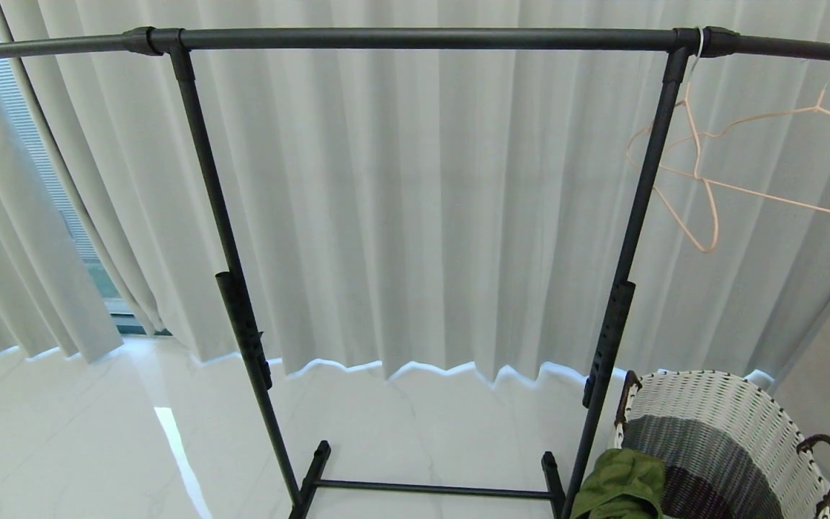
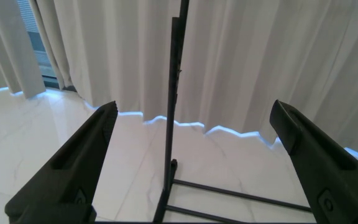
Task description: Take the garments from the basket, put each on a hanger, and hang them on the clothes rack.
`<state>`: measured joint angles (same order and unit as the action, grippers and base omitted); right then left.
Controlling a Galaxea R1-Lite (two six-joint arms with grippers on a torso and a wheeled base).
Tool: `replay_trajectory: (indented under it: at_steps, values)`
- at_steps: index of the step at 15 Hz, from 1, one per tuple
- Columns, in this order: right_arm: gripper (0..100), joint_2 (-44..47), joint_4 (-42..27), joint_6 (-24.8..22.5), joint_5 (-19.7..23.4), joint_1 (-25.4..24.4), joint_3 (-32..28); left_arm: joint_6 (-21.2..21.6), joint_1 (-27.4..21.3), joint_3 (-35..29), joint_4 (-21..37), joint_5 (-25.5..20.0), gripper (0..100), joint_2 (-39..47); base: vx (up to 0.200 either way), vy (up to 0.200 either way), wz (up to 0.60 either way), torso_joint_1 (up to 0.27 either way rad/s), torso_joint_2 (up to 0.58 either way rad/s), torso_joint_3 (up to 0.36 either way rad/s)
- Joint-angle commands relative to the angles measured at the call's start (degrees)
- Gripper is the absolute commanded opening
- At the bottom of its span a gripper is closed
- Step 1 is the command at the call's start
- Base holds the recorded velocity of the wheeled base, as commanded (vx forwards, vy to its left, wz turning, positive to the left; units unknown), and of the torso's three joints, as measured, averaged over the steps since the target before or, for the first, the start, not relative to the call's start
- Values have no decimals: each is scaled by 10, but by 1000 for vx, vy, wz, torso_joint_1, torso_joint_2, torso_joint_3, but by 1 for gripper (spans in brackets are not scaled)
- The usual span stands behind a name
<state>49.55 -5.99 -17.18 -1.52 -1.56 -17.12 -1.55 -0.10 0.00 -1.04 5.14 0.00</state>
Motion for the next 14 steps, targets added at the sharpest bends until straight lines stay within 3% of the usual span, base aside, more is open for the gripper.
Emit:
replay_trajectory:
  at_steps: [1, 5, 14]
  values:
    - [100, 193, 54, -41, -7, 16, 52, 0, 0, 0, 0, 0, 100, 0, 0, 0, 0, 0, 0, 0]
    - [100, 310, 223, -50, -6, 16, 171, 0, 0, 0, 0, 0, 100, 0, 0, 0, 0, 0, 0, 0]
    - [100, 587, 512, -50, 1, 63, 171, 0, 0, 0, 0, 0, 100, 0, 0, 0, 0, 0, 0, 0]
